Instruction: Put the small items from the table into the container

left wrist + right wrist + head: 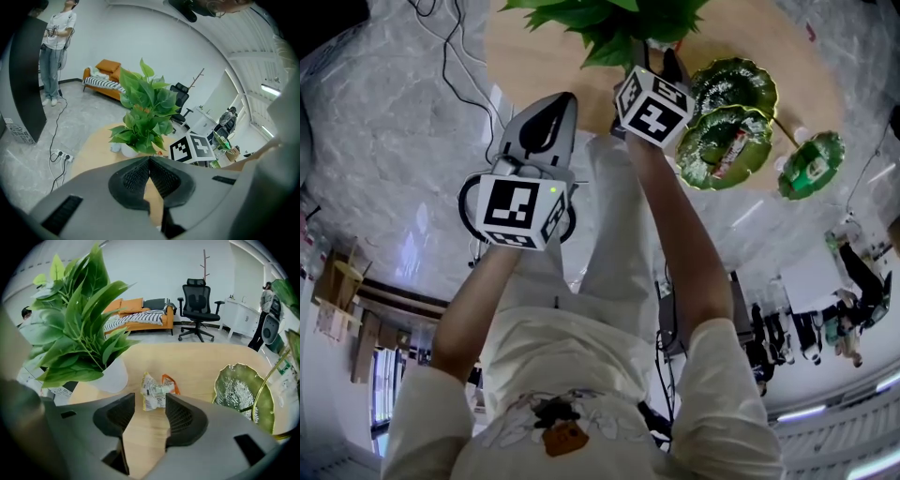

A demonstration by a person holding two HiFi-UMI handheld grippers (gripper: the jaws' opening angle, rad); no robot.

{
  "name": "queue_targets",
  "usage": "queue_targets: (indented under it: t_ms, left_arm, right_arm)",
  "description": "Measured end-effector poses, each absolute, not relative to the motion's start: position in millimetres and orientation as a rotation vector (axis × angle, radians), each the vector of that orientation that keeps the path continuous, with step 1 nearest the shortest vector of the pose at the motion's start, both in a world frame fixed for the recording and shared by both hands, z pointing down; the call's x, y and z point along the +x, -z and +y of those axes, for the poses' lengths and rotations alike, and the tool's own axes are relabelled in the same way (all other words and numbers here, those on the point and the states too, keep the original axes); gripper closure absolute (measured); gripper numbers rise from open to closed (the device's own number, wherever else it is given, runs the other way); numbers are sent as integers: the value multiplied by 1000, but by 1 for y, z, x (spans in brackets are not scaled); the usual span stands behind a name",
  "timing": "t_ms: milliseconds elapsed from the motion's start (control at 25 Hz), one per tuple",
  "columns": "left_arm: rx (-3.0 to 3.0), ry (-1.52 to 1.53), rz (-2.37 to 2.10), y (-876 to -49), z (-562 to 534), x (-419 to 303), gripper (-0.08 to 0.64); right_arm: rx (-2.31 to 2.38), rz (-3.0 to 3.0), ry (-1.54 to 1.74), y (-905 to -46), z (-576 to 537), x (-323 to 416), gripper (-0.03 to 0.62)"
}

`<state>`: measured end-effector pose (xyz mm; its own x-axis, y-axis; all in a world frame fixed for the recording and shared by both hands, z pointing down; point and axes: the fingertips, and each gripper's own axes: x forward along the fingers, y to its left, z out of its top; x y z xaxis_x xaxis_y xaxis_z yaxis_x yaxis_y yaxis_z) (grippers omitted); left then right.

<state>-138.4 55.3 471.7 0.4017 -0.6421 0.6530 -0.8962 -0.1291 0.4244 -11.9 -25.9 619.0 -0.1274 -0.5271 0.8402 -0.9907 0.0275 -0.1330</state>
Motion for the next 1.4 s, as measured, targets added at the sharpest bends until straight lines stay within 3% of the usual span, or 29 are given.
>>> queue_targets:
  t_ms: [840, 1000, 1400]
  left_arm:
    - [1824, -435, -1335, -507, 48, -118, 552]
    - [1824, -443, -1329, -509, 49, -120, 552]
    - [1835, -437, -1321, -502, 55, -115, 552]
  right_arm:
    - [1512, -1732, -987, -634, -34, -1, 408]
    - [1507, -1722, -985, -636, -37, -2, 459]
    - [1503, -1683, -1007, -633, -29, 0, 517]
